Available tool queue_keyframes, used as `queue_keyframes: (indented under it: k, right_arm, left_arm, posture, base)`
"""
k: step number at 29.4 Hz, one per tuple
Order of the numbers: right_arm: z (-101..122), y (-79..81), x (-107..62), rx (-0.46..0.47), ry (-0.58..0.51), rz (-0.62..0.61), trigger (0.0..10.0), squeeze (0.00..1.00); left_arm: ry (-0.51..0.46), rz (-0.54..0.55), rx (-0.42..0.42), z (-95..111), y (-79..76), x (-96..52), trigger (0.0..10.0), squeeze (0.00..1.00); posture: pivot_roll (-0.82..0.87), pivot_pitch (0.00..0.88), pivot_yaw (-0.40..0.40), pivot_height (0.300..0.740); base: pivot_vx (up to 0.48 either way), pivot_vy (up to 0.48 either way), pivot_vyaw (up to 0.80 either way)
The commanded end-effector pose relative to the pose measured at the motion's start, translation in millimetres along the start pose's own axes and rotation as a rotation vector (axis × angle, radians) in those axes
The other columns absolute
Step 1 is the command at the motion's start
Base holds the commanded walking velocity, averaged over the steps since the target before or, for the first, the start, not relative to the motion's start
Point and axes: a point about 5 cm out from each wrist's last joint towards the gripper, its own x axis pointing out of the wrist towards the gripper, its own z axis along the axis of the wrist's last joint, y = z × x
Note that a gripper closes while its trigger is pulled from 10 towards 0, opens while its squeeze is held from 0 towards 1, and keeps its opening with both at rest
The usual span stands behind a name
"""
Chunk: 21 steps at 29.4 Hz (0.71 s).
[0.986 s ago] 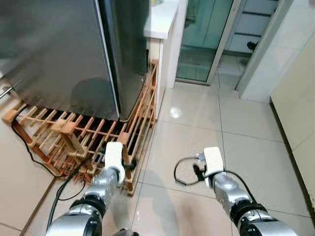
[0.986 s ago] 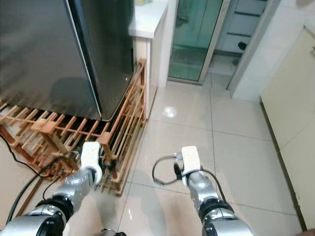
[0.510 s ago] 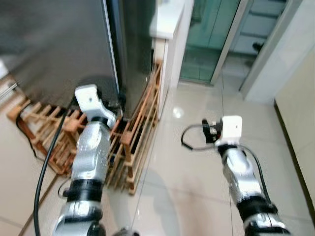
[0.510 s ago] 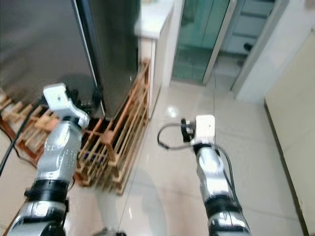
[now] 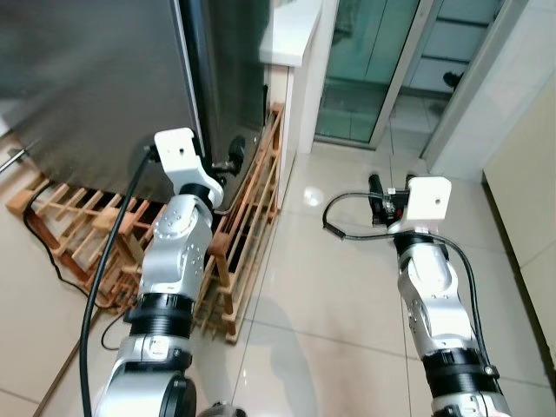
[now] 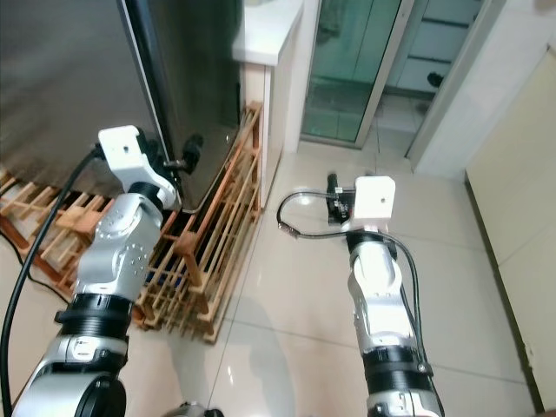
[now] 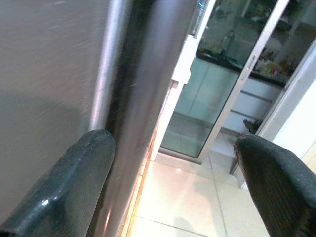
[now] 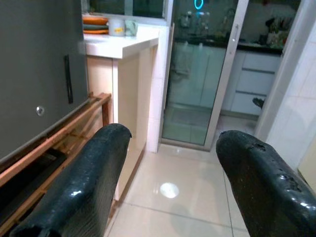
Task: Restocking fridge
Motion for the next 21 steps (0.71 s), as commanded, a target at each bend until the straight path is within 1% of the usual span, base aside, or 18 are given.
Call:
queue_keyframes:
  k: [1, 2, 3, 4, 8, 10, 14, 15, 17, 18, 21]
  right_arm:
    - [4.9, 0.3, 0.0, 0.005, -0.009, -0.006, 10.0, 0.0]
    - [4.8, 2.5, -2.4, 0.003, -0.001, -0.002, 10.0, 0.0]
    - [4.8, 2.5, -2.4, 0.003, -0.001, -0.002, 10.0, 0.0]
    - [3.3, 3.3, -3.8, 0.002, 0.006, -0.001, 10.0, 0.0]
    - [1.7, 3.3, -5.6, 0.002, 0.015, -0.003, 10.0, 0.0]
    - [-1.1, 4.0, -7.3, 0.001, 0.028, -0.003, 10.0, 0.0]
    - [-2.2, 4.7, -8.2, 0.0, 0.033, -0.001, 10.0, 0.0]
    - [-3.1, 5.6, -9.3, -0.003, 0.04, 0.003, 10.0, 0.0]
    - [-3.8, 6.1, -10.0, -0.007, 0.043, 0.005, 10.0, 0.0]
    - [-6.0, 6.0, -11.2, -0.01, 0.052, 0.004, 10.0, 0.0]
    - [-8.4, 5.6, -12.6, -0.011, 0.061, 0.002, 10.0, 0.0]
  left_arm:
    - [-0.016, -0.015, 0.028, 5.6, -6.0, 4.4, 10.0, 0.0]
    - [-0.013, -0.001, 0.054, 8.5, -4.2, 9.7, 10.0, 0.0]
    - [-0.013, -0.001, 0.054, 8.5, -4.2, 9.7, 10.0, 0.0]
    - [-0.022, 0.021, 0.066, 13.2, -1.7, 16.1, 10.0, 0.0]
    - [-0.042, 0.032, 0.072, 19.9, -2.0, 22.5, 10.0, 0.0]
    - [-0.061, 0.047, 0.095, 25.0, -4.3, 27.3, 10.0, 0.0]
    - [-0.067, 0.063, 0.101, 27.4, -4.3, 29.5, 10.0, 0.0]
    - [-0.075, 0.085, 0.107, 29.8, -3.2, 32.0, 10.0, 0.0]
    - [-0.078, 0.094, 0.108, 31.2, -2.5, 33.1, 10.0, 0.0]
    - [-0.079, 0.121, 0.096, 32.6, -0.1, 35.2, 10.0, 0.0]
    - [-0.079, 0.138, 0.086, 33.5, 2.5, 36.5, 10.0, 0.0]
  posture:
    - [-0.08, 0.0, 0.019, 0.74]
    - [-0.09, 0.0, 0.023, 0.74]
    - [-0.09, 0.0, 0.023, 0.74]
    - [-0.09, 0.0, 0.028, 0.74]
    - [-0.1, 0.0, 0.032, 0.74]
    - [-0.11, 0.0, 0.039, 0.74]
    - [-0.11, 0.0, 0.041, 0.74]
    - [-0.11, 0.0, 0.046, 0.74]
    - [-0.11, 0.0, 0.047, 0.74]
    - [-0.12, 0.0, 0.051, 0.74]
    - [-0.12, 0.0, 0.054, 0.74]
  base:
    - [0.0, 0.0, 0.0]
    - [0.0, 0.0, 0.0]
    - [0.0, 0.0, 0.0]
    - [0.0, 0.0, 0.0]
    - [0.0, 0.0, 0.0]
    - [0.0, 0.0, 0.0]
    - [0.0, 0.0, 0.0]
    - [0.0, 0.0, 0.0]
    - [0.0, 0.0, 0.0]
    - [0.0, 0.0, 0.0]
    - [0.0, 0.0, 0.0]
